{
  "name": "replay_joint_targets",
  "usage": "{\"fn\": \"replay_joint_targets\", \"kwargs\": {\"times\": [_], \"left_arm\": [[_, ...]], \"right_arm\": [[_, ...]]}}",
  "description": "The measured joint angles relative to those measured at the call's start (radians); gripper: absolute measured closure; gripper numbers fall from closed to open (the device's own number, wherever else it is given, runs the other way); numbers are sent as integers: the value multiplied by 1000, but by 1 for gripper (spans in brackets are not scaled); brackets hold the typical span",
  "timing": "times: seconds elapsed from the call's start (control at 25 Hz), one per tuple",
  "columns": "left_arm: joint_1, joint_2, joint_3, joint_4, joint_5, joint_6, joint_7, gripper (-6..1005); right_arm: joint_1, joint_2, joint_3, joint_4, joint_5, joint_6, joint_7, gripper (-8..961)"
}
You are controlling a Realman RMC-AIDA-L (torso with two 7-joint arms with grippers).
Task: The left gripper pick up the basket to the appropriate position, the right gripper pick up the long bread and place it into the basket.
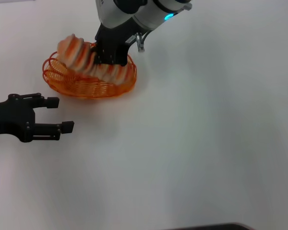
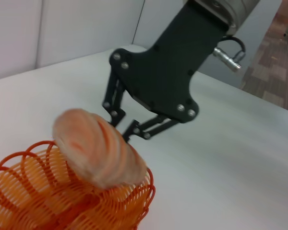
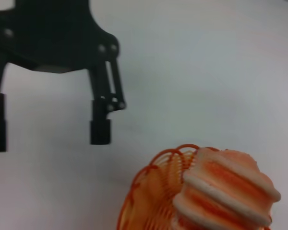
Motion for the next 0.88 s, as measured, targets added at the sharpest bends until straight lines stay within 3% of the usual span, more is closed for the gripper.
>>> {"fn": "replay_joint_targets", "kwargs": {"times": [0.48, 0.68, 0.88], "left_arm": [[3, -5, -2, -10, -1, -44, 3, 142], [1, -4, -3, -18, 1, -55, 0, 143], [-4, -3, -4, -20, 0, -58, -5, 143]], "right_arm": [[18, 1, -8, 5, 33, 25, 48, 721], [19, 0, -8, 6, 34, 44, 52, 484], [-15, -7, -1, -18, 97, 44, 39, 464]]}}
